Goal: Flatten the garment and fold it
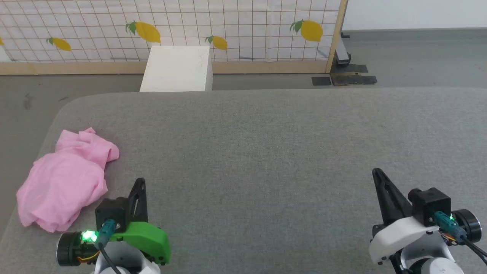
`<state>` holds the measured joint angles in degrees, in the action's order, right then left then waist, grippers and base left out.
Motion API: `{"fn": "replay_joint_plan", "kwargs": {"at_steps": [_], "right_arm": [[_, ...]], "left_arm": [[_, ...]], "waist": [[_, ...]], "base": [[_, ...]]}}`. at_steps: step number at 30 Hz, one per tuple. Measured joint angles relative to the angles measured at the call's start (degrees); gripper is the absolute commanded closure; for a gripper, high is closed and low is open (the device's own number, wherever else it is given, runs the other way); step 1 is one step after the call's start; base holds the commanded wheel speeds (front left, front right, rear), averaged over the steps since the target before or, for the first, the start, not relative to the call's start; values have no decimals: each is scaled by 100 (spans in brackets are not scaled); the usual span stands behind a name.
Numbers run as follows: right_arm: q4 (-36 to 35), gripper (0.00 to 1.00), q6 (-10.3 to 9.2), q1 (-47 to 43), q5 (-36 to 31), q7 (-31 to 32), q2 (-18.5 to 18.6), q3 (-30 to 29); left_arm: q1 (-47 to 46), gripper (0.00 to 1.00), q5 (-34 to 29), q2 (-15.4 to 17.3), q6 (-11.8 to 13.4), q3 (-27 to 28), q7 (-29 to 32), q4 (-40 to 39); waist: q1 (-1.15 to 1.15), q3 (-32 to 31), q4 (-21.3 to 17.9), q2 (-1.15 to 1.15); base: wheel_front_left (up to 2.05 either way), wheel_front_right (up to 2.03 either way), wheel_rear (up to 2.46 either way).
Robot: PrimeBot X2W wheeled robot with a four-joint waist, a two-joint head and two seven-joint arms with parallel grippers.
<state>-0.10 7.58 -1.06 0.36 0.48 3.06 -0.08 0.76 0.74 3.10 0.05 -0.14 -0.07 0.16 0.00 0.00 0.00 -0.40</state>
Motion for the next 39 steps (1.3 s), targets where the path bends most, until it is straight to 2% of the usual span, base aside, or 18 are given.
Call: {"fn": "replay_joint_plan", "kwargs": {"at_steps": [39], "right_arm": [[0,100,0,0,0,0,0,1]], "left_arm": [[0,100,0,0,0,0,0,0]], "waist": [[0,0,0,0]], "base": [[0,0,0]]}}
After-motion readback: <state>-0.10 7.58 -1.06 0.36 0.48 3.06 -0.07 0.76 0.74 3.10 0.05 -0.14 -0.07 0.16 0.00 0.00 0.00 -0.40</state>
